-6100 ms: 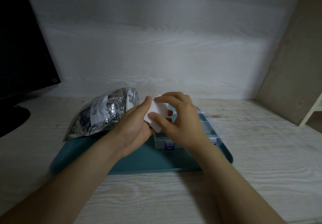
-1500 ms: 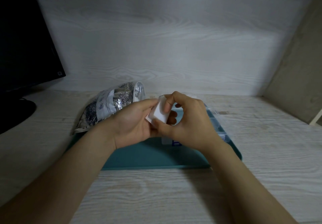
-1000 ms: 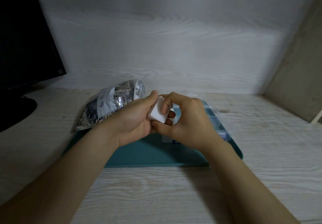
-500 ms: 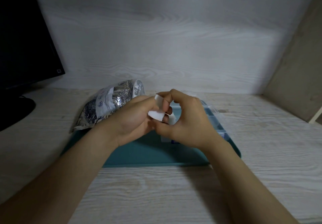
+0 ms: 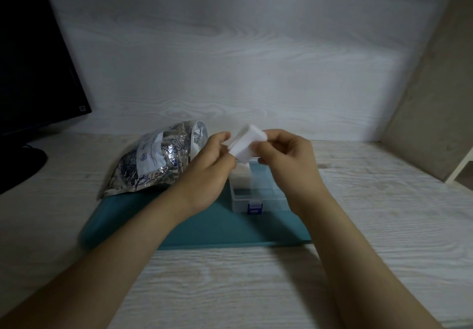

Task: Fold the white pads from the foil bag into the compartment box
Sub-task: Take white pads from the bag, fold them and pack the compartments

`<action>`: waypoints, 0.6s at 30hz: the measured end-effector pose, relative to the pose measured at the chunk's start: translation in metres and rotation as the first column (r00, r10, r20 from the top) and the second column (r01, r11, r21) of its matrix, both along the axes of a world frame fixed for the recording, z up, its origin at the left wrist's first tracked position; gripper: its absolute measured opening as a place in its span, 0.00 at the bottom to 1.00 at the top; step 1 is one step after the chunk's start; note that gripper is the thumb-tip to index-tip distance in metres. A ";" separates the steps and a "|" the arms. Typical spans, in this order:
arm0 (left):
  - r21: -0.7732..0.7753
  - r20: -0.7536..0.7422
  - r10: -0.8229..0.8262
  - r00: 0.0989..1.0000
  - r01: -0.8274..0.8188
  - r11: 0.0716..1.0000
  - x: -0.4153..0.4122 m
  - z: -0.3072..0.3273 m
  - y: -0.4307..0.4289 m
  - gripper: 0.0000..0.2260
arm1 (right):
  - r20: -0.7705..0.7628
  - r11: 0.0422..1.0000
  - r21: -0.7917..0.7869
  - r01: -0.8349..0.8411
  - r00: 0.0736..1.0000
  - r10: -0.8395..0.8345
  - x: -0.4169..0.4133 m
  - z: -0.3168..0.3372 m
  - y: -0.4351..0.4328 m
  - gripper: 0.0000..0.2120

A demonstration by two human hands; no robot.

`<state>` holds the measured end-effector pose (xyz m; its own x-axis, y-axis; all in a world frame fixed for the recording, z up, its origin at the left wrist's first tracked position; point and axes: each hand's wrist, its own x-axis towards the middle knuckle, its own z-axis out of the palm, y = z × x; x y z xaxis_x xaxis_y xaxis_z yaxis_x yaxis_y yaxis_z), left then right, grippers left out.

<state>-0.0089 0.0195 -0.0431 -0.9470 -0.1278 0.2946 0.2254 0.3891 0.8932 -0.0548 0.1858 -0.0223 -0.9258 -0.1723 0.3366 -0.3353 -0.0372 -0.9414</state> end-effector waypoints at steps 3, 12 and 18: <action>-0.300 -0.088 0.025 0.996 -0.050 0.953 0.001 -0.011 0.000 0.22 | -0.049 0.973 0.075 0.218 0.975 -0.215 -0.015 -0.006 0.006 0.08; -0.652 -0.040 -0.112 0.993 0.059 0.756 0.001 -0.027 0.003 0.22 | -0.329 0.751 0.537 0.385 0.915 -0.233 -0.028 -0.023 0.011 0.08; -0.703 0.014 -0.146 0.989 0.114 0.702 0.003 -0.025 -0.001 0.23 | -0.307 0.678 0.640 0.362 0.929 -0.206 -0.029 -0.021 0.012 0.10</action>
<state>-0.0064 0.0187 -0.0680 -0.9239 0.2542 0.2860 0.3503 0.8627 0.3647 -0.0839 0.1976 -0.0437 -0.8967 -0.1637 0.4113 -0.3972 0.7078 -0.5842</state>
